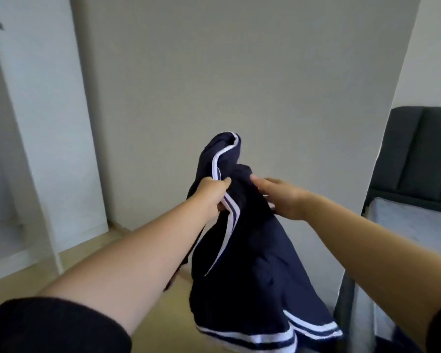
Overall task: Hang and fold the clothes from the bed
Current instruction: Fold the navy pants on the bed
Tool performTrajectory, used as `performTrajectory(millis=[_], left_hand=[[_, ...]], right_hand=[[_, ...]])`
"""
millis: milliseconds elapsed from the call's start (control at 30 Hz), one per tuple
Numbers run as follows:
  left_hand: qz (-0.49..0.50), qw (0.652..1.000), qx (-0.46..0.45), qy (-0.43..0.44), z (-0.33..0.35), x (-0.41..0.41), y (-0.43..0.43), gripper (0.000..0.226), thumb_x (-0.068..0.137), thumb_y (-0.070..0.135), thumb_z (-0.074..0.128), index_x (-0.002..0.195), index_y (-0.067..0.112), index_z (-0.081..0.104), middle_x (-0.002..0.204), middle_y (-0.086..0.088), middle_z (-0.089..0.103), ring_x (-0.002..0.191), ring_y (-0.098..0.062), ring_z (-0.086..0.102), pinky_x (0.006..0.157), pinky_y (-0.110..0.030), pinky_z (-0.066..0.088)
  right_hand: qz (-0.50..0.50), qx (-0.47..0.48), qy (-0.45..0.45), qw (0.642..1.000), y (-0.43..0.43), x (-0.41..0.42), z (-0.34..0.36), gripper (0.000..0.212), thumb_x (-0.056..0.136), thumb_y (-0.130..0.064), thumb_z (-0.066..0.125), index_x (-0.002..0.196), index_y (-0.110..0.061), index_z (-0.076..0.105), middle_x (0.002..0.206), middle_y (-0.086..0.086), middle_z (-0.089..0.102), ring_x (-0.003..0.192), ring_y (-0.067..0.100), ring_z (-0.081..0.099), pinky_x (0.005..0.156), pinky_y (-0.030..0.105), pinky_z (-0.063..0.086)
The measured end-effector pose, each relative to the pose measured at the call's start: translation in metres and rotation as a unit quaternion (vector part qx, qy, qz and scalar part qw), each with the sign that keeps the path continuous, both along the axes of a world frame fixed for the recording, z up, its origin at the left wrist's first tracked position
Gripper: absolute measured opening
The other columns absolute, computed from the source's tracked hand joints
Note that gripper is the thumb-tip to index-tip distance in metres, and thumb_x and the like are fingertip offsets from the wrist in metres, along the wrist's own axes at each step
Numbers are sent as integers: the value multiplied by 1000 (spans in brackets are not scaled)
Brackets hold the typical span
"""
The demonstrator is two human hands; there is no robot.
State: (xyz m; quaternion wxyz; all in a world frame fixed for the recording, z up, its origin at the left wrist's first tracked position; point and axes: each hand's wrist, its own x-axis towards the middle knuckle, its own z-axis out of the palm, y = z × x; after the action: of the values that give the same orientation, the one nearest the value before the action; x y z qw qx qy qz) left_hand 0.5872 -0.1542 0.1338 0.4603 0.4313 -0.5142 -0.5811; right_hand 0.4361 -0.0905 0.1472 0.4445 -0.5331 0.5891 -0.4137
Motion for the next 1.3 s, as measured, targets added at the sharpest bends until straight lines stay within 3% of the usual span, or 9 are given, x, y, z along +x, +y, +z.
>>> performTrajectory(millis=[233,333,500,633,800,900,1000,1167,1300], left_hand=[[11,981,70,178,28,22,-11,23,96,10,51,118,3,55,101,-14,60,78,-24,60,59,-33,51],[-102,988,63,93,18,26,3,21,95,34,55,96,14,61,89,-5,64,79,-19,62,68,-31,52],[-197,971,-70,-118,7,27,17,52,86,57,56,122,19,58,117,4,65,115,-18,58,104,-36,41],[-60,959,-240,-139,-3,25,19,48,87,45,62,127,25,46,117,10,60,110,-10,57,89,-23,43],[-125,958,-196,-167,-27,19,12,71,73,33,77,133,15,42,123,-7,61,115,-22,57,100,-44,46],[-162,964,-152,-144,-37,26,9,71,71,32,78,132,22,40,121,4,60,104,-9,57,89,-29,49],[-220,963,-29,-152,-43,33,8,49,83,26,71,127,19,52,109,6,67,100,-13,62,95,-38,48],[-193,977,82,51,-17,36,9,13,95,16,54,96,7,63,69,-5,72,62,-16,70,56,-23,54],[-140,964,107,198,20,31,3,25,97,9,39,74,13,48,68,-6,55,62,-18,57,61,-25,48]], right_hand=[[-117,-70,25,990,-5,9,-17,32,93,-27,59,108,1,66,80,5,71,71,18,67,70,28,54],[-224,-127,2,966,-16,14,1,31,95,-27,57,96,2,67,84,10,64,74,21,61,69,29,50],[-283,-124,-35,950,-24,23,27,33,96,-33,53,109,-4,63,92,8,59,81,21,55,73,27,43],[-317,-98,-25,943,-27,17,44,46,100,-34,44,124,4,53,119,15,60,106,25,56,80,25,38],[-291,-127,-115,941,-23,19,47,42,99,-32,49,126,0,53,124,13,59,94,21,53,79,25,39],[-253,-142,-205,935,-21,18,46,44,99,-33,49,130,-1,51,128,11,57,103,23,56,87,29,42],[-275,-136,-76,949,-18,7,48,51,100,-39,44,132,-1,50,137,13,52,124,23,49,91,23,35],[-213,-135,190,949,-1,-11,39,25,97,-22,44,114,-15,62,116,7,62,102,17,54,67,2,29],[-106,-20,244,964,5,-16,20,33,99,-26,48,121,-4,58,109,15,62,93,23,56,74,23,36]])
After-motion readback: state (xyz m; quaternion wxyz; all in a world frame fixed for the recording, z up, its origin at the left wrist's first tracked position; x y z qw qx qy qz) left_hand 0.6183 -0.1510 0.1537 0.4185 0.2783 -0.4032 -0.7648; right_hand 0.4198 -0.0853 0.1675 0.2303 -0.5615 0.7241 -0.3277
